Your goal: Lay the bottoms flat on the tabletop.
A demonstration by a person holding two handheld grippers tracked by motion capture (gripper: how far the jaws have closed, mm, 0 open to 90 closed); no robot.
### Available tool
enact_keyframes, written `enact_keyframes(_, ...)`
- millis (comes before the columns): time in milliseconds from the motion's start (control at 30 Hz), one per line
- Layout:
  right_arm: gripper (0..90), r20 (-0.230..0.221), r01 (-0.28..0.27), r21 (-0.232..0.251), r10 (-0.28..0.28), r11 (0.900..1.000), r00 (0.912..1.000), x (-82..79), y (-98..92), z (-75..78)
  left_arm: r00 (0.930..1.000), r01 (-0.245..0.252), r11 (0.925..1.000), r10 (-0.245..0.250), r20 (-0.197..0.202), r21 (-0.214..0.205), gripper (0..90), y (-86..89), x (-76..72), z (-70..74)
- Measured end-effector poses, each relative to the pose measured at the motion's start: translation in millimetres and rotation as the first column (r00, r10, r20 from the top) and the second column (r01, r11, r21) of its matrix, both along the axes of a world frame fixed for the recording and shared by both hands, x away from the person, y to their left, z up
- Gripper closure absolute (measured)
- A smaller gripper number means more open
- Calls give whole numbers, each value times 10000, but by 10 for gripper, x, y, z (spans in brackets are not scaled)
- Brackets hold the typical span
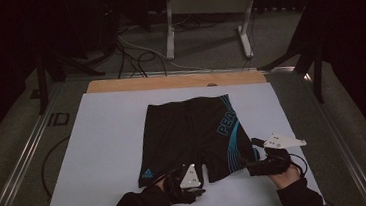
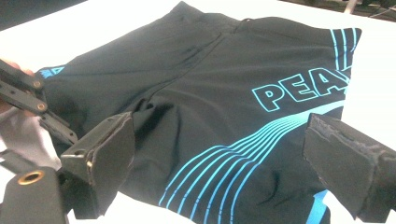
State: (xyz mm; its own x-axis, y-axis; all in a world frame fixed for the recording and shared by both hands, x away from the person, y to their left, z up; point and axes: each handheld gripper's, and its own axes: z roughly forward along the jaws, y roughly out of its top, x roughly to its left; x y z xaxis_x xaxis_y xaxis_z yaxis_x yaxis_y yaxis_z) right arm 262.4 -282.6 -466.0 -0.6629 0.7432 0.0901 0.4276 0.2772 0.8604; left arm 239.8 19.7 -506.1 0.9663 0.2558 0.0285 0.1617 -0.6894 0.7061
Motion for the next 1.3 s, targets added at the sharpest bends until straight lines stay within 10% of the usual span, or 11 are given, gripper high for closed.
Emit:
enact_keyframes(333, 100, 96, 231, 10, -231, 9997, 9997, 26, -41, -6, 9979, 604, 9957, -585, 292, -707, 513, -288, 65, 249)
enact_keyframes(733, 100, 36, 199, 56, -199, 9998, 9998, 32, -50, -17, 9965, 480, 9968, -521, 648, 639, 522, -710, 243, 62)
enact_keyframes(1100, 100, 60, 203, -27, -203, 9998, 9998, 32, -49, -17, 9976, 98, 9920, -183, 669, 1259, 856, -731, 271, -19)
enact_keyframes(1300, 100, 122, 254, 15, -255, 9997, 9996, 26, -60, 3, 9969, 83, 9990, -117, 780, 434, 867, -600, 182, 244)
